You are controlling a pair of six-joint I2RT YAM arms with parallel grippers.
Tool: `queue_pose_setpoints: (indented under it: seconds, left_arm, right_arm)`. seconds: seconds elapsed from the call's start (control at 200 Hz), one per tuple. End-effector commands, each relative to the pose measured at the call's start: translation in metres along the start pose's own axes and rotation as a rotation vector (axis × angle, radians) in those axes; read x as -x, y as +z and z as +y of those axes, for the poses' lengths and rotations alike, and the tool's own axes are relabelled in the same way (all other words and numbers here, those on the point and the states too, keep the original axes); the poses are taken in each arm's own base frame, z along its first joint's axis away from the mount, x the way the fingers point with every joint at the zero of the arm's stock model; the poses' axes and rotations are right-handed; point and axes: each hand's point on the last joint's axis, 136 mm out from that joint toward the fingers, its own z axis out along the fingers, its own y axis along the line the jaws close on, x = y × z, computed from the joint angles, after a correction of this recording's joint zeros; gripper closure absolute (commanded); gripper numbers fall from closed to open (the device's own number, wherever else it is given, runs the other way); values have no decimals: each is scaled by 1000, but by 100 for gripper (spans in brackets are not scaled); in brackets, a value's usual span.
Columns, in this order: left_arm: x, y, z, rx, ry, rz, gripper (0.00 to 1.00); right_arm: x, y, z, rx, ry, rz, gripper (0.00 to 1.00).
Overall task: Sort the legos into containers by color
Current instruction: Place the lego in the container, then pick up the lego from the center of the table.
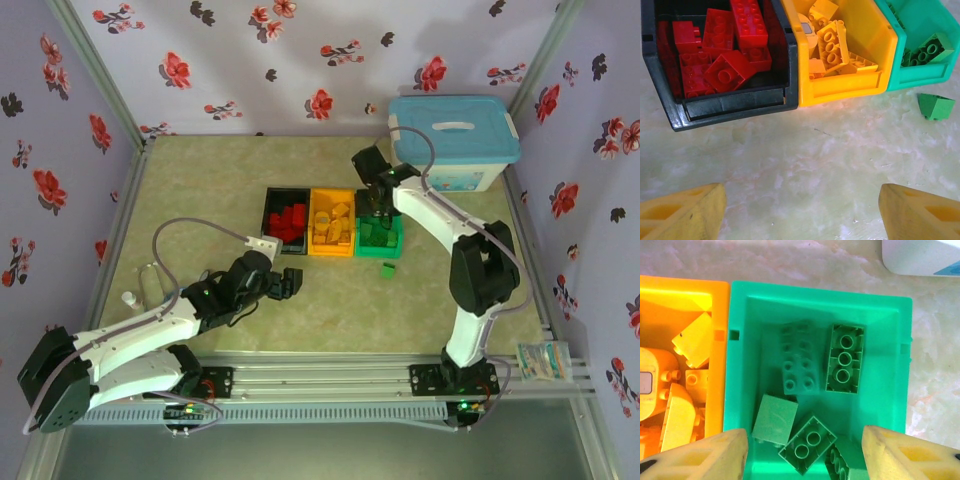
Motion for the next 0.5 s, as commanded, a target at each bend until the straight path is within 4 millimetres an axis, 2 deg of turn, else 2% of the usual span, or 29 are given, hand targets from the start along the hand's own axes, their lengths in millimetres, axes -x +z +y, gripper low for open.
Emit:
queue_pose_setpoints:
  seconds: [0.0,0.18,0.34,0.495]
  left_arm:
    - [10,0,3,23,-6,-24,20]
    - [14,2,0,22,-1,-27,20]
    - [16,5,1,24,-5,-31,20]
    - [16,6,0,20,-9,-34,20]
  right_arm:
    - [-4,-22,-6,2,18,-42,38]
    - [-37,-28,-12,4,37,-27,37]
    - [-71,-30,-21,6,63,2,30]
    - [-99,-30,-27,26,93,28,28]
